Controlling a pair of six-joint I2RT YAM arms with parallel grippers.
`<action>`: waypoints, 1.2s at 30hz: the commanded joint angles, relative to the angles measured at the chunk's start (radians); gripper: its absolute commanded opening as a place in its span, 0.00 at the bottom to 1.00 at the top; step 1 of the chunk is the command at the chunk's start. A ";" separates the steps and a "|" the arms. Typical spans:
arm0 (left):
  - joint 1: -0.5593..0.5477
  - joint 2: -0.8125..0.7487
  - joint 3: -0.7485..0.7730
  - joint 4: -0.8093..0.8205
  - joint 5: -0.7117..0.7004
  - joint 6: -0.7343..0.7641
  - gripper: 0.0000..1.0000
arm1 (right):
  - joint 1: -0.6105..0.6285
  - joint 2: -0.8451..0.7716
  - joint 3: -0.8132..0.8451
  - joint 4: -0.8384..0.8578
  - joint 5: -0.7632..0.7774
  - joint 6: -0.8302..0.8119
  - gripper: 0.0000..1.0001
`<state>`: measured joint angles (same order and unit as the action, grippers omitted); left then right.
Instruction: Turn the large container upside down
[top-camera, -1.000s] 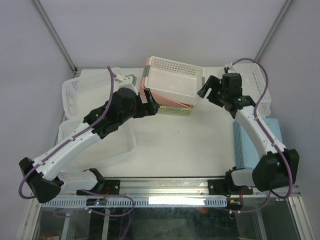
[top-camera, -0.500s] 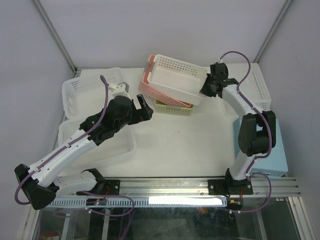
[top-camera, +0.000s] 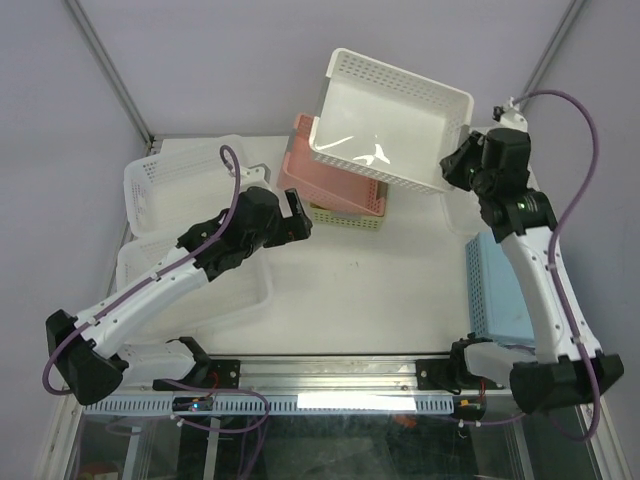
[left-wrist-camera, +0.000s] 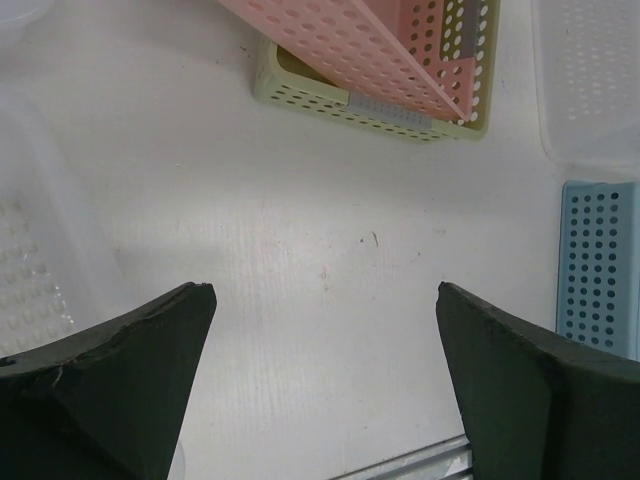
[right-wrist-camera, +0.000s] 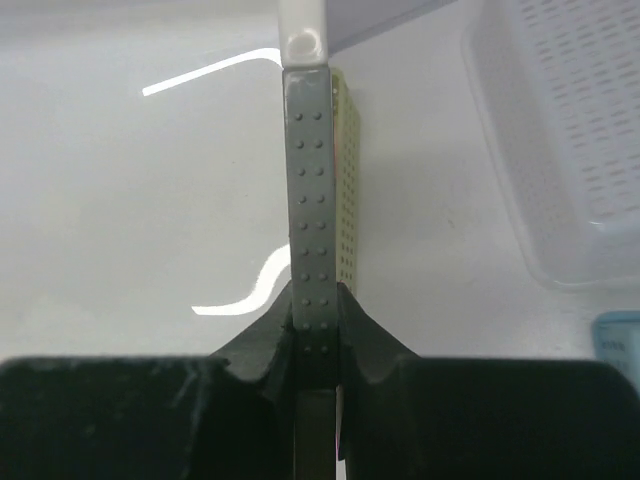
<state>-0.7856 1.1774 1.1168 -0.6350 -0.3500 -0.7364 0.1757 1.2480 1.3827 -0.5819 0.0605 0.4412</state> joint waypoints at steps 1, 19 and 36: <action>0.006 -0.015 0.062 0.056 -0.015 0.033 0.99 | -0.013 -0.175 -0.110 -0.058 0.107 -0.087 0.00; 0.061 -0.136 0.107 0.015 -0.128 0.026 0.99 | 0.289 -0.289 -0.587 -0.197 0.082 0.217 0.07; 0.060 -0.183 0.062 0.001 -0.067 0.065 0.99 | 0.355 -0.312 -0.464 0.036 -0.457 -0.144 0.78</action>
<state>-0.7254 1.0206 1.1709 -0.6659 -0.4397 -0.7040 0.4763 0.8738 0.9066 -0.6926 -0.0990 0.3840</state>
